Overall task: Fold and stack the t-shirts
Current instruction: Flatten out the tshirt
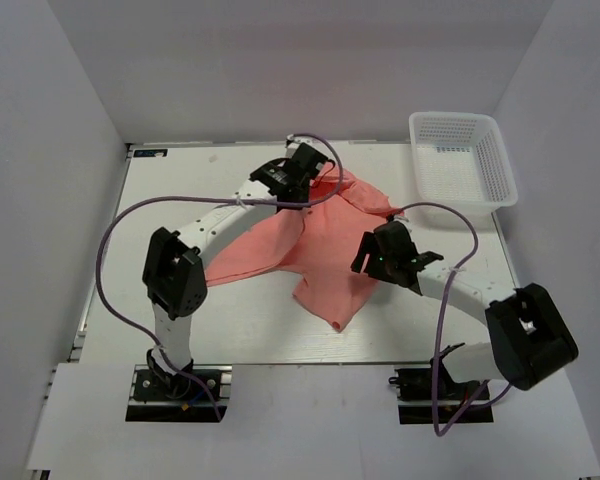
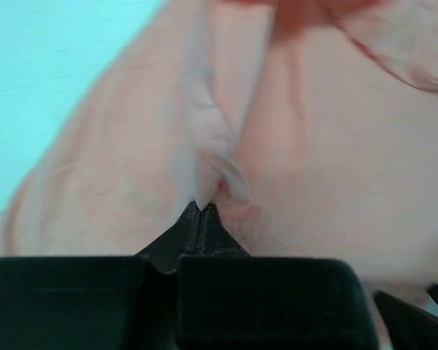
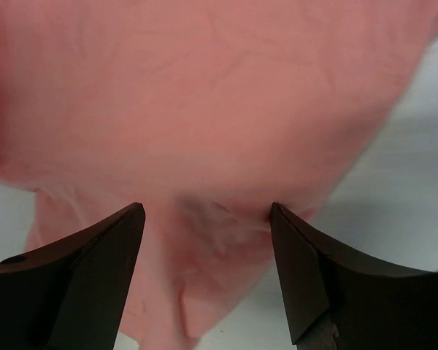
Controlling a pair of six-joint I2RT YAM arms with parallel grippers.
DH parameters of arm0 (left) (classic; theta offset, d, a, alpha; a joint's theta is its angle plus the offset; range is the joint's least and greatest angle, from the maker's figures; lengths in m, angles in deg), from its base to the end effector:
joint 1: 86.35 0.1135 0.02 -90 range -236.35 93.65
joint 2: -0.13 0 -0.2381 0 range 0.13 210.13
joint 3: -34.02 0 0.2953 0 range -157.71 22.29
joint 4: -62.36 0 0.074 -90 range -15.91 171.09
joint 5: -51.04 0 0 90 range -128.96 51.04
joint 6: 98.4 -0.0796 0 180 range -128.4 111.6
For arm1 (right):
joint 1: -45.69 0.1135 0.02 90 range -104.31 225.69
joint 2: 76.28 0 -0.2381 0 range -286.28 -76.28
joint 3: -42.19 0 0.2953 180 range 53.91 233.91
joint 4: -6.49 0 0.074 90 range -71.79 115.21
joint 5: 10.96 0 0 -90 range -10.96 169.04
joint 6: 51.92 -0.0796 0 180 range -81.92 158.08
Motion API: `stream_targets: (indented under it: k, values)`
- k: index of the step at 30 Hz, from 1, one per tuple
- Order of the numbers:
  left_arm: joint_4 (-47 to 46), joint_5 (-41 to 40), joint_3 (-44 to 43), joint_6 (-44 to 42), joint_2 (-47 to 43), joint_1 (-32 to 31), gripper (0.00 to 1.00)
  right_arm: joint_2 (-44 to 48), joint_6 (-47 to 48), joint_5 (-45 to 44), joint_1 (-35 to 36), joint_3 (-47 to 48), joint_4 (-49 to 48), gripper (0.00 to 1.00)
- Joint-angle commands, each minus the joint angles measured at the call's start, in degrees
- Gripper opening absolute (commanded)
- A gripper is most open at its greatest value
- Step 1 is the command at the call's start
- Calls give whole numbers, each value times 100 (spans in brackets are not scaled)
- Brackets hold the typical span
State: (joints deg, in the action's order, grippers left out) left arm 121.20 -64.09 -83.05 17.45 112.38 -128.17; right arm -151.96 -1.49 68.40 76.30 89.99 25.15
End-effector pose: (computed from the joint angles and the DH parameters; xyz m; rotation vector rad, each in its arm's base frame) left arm 0.3879 -0.3017 0.2405 0.1605 2.3876 0.0103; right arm 0.2888 0.1538 0.0956 0.2756 2.3803 0.3662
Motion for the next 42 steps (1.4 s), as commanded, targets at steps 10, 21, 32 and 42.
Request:
stream_targets:
  k: [10, 21, 32, 42]
  values:
    - [-1086, -1382, 621, -1507, -239, 1843, 0, -1062, -60, 229, 50, 357, -325, 75]
    - [-4195, -2916, -2677, -4198, 3011, 2776, 0, -1036, 186, -404, 6, 154, 536, 75]
    - [-5785, -3095, -2501, -5214, 2690, 2609, 100, -923, 634, -422, 33, 400, 431, 77]
    - [-476, -600, -282, -234, -656, 2767, 100, 439, 775, -1002, 59, 462, 871, 90]
